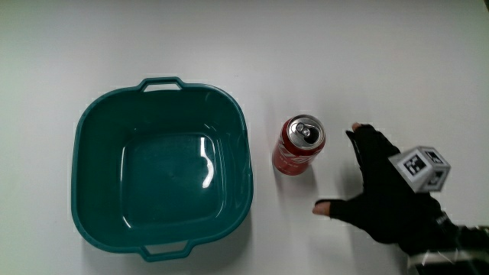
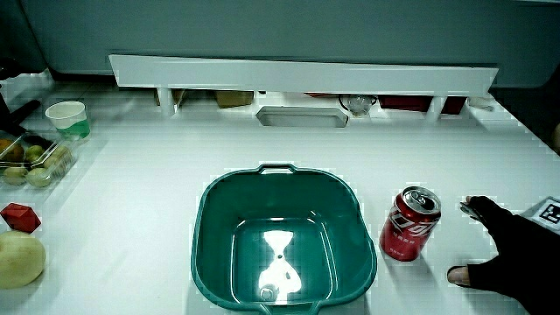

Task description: Pick cola from desk

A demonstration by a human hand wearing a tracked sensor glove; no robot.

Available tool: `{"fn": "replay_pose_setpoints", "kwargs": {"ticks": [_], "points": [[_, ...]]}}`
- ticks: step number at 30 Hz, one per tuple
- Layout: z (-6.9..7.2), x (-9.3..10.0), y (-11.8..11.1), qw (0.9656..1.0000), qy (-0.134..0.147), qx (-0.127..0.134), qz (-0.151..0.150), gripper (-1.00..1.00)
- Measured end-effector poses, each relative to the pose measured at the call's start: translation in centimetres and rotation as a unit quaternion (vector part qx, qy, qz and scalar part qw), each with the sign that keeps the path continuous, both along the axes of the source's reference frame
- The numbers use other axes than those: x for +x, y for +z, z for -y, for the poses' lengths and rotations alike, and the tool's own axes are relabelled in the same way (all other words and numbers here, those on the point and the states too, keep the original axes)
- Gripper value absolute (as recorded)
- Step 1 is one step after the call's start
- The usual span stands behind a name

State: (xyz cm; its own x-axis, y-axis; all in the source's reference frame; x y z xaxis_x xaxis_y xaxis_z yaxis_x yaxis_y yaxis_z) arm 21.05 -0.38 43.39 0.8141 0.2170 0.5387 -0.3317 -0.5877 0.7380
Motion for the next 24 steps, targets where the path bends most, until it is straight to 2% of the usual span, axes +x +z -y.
{"fn": "replay_pose_setpoints", "kwargs": {"ticks": [2, 4, 7, 8, 10, 11, 12, 13, 16, 18, 19, 20, 23, 24], "points": [[0.5, -0.4, 0.5, 0.9998, -0.003, 0.004, 0.021, 0.0], [1.0, -0.8, 1.0, 0.9996, 0.001, -0.004, 0.029, 0.0], [1.5, -1.2, 1.8, 0.9971, -0.012, 0.021, 0.072, 0.0], [1.6, -1.1, 2.1, 0.9949, -0.007, 0.069, 0.073, 0.0], [1.6, -1.0, 2.5, 0.9927, 0.007, 0.071, 0.097, 0.07], [1.6, -0.7, 3.2, 0.9934, 0.006, 0.067, 0.093, 0.14], [1.6, -0.7, 3.2, 0.9911, 0.015, 0.075, 0.109, 0.21], [1.5, -0.7, 3.0, 0.9858, 0.04, 0.047, 0.156, 0.29], [1.4, -0.5, 3.7, 0.9751, 0.078, 0.055, 0.2, 0.5], [1.3, -0.5, 3.7, 0.9739, 0.084, 0.057, 0.203, 0.64], [1.2, -0.4, 3.9, 0.9707, 0.094, 0.058, 0.214, 0.71], [1.2, -0.4, 3.8, 0.969, 0.102, 0.06, 0.217, 0.79], [1.2, -0.5, 3.2, 0.9747, 0.086, 0.082, 0.189, 1.0], [1.3, -0.4, 3.3, 0.9724, 0.085, 0.088, 0.199, 1.0]]}}
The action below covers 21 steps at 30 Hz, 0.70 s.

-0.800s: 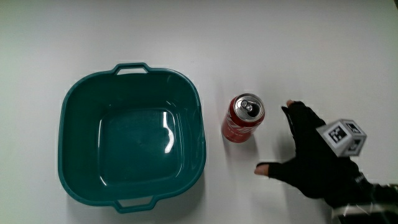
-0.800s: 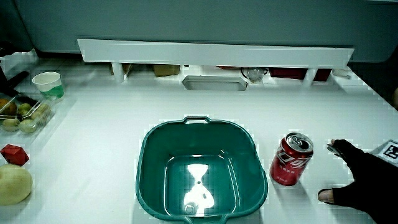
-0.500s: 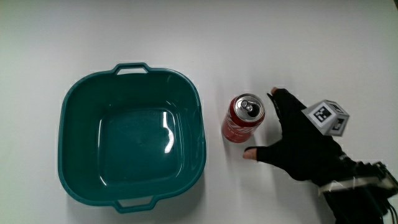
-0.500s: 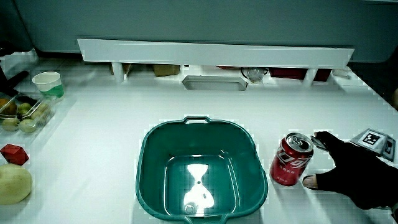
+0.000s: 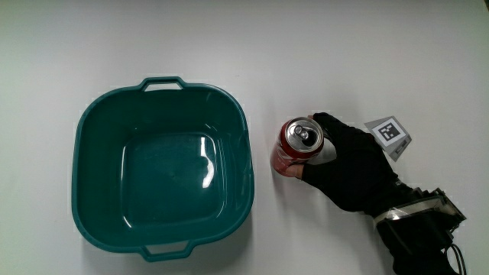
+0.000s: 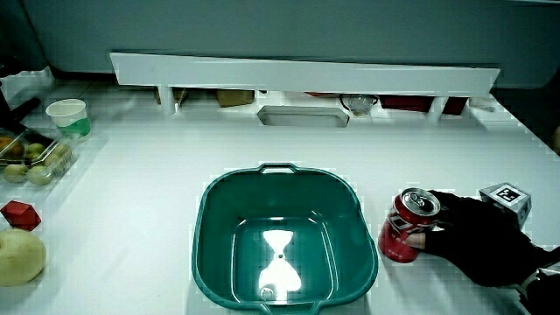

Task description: Pick cola from desk

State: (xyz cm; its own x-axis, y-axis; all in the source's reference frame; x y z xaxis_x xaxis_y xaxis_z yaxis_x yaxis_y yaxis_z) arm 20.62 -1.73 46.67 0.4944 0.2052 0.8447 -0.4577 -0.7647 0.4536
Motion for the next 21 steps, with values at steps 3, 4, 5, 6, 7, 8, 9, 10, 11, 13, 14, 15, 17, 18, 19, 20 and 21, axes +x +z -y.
{"fn": "replay_pose_setpoints", "kwargs": {"ticks": [3, 4, 5, 6, 7, 8, 9, 10, 11, 13, 14, 15, 17, 18, 19, 20, 21], "points": [[0.2, -0.4, -1.6, 0.9992, 0.002, 0.013, -0.038, 1.0], [0.3, -0.8, -2.3, 0.9976, -0.011, 0.01, -0.068, 1.0], [0.6, -1.0, -2.7, 0.9954, -0.032, 0.031, -0.086, 1.0], [0.9, -1.0, -2.6, 0.994, -0.044, 0.055, -0.084, 1.0], [1.2, -0.8, -2.5, 0.9936, -0.046, 0.075, -0.071, 1.0], [1.5, -1.0, -3.3, 0.9941, -0.042, 0.069, -0.072, 1.0], [1.7, -1.2, -4.0, 0.9934, -0.043, 0.065, -0.085, 1.0], [1.9, -1.6, -5.0, 0.9934, -0.049, 0.063, -0.082, 1.0], [2.2, -1.7, -5.4, 0.9923, -0.053, 0.071, -0.086, 1.0], [2.5, -2.2, -7.0, 0.9904, -0.057, 0.066, -0.107, 1.0], [2.8, -2.5, -7.6, 0.9891, -0.06, 0.065, -0.118, 1.0], [3.1, -2.8, -8.3, 0.9884, -0.065, 0.064, -0.121, 1.0], [3.5, -3.8, -10.0, 0.9874, -0.064, 0.044, -0.138, 1.0], [3.8, -4.4, -10.7, 0.9881, -0.062, 0.039, -0.135, 1.0], [4.0, -5.0, -11.3, 0.9876, -0.071, 0.047, -0.132, 1.0], [4.3, -5.6, -11.8, 0.9869, -0.079, 0.055, -0.129, 1.0], [4.5, -6.2, -12.4, 0.986, -0.088, 0.064, -0.126, 1.0]]}}
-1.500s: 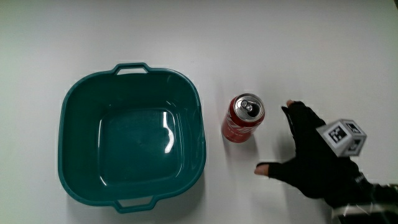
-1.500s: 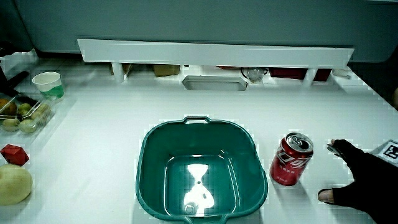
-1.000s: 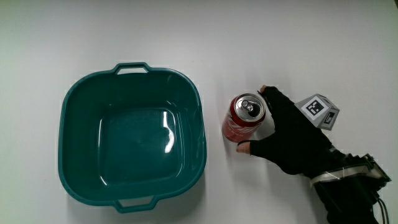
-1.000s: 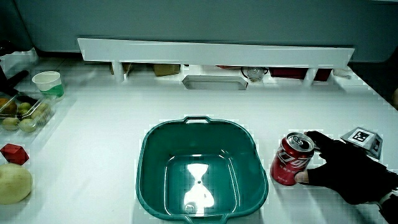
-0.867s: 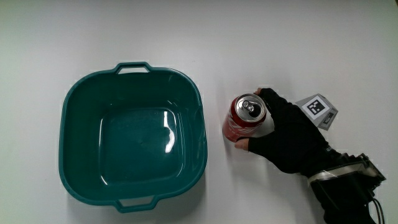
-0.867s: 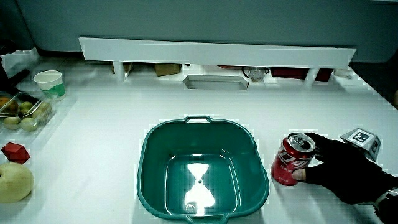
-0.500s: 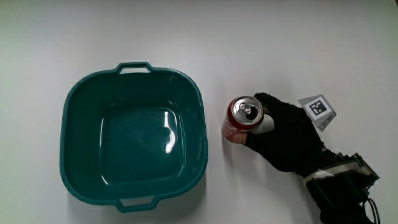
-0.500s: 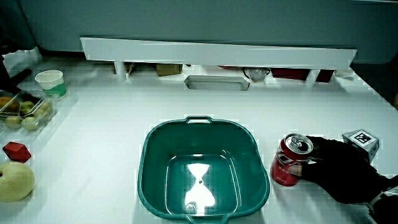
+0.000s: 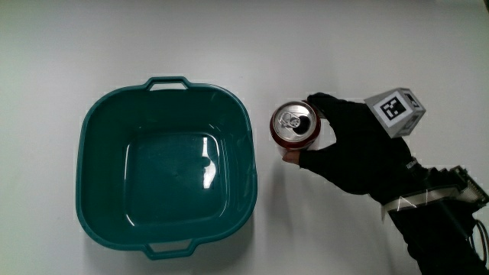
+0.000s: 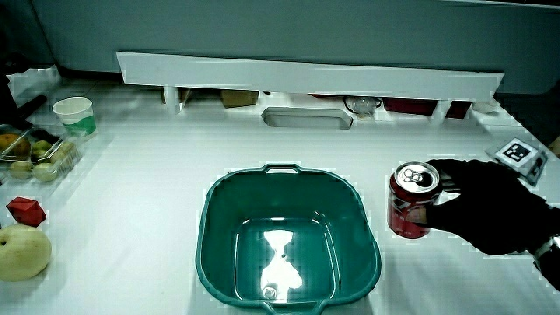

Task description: Pick cola from desk

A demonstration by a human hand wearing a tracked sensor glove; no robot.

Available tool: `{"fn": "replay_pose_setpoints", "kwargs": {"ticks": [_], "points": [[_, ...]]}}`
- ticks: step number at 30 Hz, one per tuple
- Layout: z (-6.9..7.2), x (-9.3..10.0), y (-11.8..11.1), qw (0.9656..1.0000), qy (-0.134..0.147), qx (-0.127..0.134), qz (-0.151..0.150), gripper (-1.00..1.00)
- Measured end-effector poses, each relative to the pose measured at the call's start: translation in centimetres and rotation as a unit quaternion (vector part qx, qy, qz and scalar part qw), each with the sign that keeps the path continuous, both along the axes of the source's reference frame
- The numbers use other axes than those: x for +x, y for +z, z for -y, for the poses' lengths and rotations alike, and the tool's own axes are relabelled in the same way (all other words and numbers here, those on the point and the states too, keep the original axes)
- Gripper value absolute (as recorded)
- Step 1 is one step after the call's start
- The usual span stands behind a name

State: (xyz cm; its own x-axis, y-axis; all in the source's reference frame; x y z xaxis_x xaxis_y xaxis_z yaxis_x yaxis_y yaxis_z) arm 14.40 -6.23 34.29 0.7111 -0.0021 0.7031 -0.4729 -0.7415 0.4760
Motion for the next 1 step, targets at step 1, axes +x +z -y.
{"fn": "replay_pose_setpoints", "kwargs": {"ticks": [1], "points": [[0.12, -0.72, -0.55, 0.9999, -0.001, -0.005, 0.015, 1.0]]}}
